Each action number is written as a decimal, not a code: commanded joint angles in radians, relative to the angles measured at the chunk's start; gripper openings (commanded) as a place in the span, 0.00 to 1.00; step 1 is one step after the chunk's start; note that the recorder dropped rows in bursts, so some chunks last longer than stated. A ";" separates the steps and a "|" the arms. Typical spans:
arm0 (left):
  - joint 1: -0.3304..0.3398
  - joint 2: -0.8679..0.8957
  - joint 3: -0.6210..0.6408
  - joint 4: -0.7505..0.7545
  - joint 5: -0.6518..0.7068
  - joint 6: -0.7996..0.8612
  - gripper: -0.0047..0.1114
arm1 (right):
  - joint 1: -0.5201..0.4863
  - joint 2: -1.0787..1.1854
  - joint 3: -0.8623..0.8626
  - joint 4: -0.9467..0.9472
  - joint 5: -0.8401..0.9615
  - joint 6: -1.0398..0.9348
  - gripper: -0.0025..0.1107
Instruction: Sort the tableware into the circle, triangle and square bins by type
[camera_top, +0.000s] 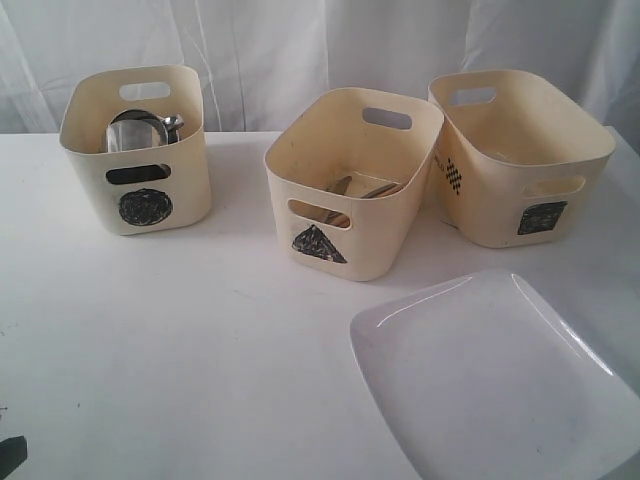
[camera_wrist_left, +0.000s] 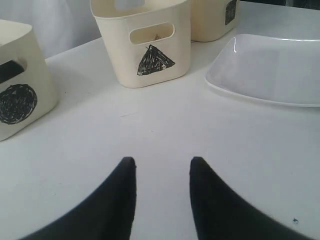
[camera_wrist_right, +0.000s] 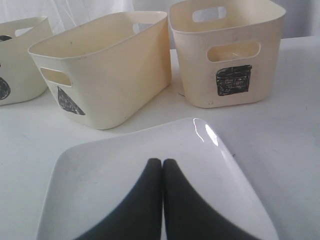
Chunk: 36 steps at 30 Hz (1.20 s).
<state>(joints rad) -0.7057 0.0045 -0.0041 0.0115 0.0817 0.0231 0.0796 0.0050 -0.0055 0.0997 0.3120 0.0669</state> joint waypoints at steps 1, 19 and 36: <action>-0.005 -0.005 0.004 -0.011 -0.004 0.004 0.40 | 0.002 -0.005 0.006 0.002 -0.036 -0.002 0.02; -0.005 -0.005 0.004 -0.011 -0.006 0.004 0.40 | 0.002 -0.005 0.006 0.309 -0.358 0.334 0.02; -0.005 -0.005 0.004 -0.011 -0.006 0.004 0.40 | 0.002 0.397 -0.515 0.225 0.442 -0.600 0.42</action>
<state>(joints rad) -0.7057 0.0045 -0.0041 0.0115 0.0817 0.0254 0.0796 0.2800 -0.4624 0.3347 0.6240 -0.3914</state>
